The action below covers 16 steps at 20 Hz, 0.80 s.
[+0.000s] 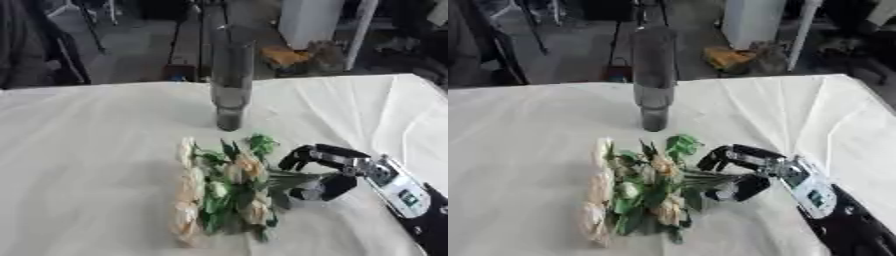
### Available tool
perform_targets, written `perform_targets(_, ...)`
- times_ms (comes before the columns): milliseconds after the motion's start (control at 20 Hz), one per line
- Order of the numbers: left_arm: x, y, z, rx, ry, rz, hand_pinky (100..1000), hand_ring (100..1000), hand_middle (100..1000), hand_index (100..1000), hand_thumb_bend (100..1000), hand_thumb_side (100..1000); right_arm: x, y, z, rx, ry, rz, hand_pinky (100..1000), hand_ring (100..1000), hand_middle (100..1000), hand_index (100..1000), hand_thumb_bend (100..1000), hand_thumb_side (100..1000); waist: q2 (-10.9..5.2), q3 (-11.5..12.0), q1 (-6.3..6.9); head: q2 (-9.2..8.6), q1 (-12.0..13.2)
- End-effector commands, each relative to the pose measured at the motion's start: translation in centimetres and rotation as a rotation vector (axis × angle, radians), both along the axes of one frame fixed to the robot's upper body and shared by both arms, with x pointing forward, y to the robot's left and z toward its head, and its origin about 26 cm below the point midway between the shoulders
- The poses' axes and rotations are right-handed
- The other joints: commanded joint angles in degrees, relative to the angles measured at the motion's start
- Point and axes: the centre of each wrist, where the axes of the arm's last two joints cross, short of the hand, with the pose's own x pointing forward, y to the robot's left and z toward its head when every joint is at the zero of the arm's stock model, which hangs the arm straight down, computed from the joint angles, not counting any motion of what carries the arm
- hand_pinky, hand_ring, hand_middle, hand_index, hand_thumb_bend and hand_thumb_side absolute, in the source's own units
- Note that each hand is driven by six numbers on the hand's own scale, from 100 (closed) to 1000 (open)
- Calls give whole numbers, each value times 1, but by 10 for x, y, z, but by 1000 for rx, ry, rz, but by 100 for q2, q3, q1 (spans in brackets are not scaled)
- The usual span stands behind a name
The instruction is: Arrange flowers into the vase.
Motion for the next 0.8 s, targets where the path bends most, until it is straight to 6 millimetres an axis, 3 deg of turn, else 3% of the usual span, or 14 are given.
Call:
perform_targets(50,-1,-1,10,8,-34,-11,749,657,707,792,610,858,5,-2,10,-19,-38,-2,764,805,745,849,430,333,-48,7,8,17,-22)
perform_targets(800,-1,-1,11,3,-37,-10,749,657,707,793,610,858,5,-6,-4,-36,-59,-53,748,772,702,820,416,300,-27,15,47,10,-43)
